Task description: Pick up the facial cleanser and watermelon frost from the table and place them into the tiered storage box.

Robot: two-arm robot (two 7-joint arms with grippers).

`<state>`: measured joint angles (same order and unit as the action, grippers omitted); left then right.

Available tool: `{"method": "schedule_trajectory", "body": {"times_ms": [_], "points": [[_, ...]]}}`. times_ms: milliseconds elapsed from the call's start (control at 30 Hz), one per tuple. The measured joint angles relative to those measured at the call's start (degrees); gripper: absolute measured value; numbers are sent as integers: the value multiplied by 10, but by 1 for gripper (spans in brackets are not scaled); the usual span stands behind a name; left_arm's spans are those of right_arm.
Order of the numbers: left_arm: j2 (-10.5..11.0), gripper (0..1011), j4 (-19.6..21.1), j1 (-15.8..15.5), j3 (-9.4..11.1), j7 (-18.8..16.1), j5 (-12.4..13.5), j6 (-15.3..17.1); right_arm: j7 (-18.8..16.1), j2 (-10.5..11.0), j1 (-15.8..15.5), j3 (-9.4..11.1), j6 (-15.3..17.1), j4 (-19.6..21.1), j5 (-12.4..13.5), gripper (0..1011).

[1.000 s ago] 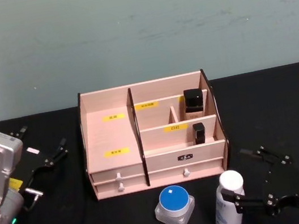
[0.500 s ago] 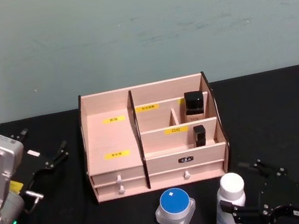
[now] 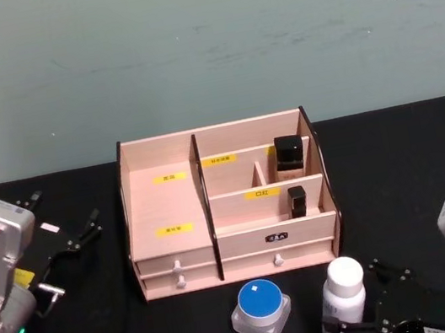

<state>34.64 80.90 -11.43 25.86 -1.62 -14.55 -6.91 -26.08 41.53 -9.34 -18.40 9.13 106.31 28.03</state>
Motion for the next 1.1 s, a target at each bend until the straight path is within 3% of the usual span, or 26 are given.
{"method": "schedule_trajectory", "body": {"times_ms": [467,767,1100], "points": [[0,1010,0,0,0,0,0,0,-15,-21,33,-24,-13,-37,-11,1003],[0,1010,0,0,0,0,0,0,-11,-23,36,-25,-11,-38,-15,1003],[0,1010,0,0,0,0,0,0,-12,-22,34,-24,-12,-38,-13,786]]}}
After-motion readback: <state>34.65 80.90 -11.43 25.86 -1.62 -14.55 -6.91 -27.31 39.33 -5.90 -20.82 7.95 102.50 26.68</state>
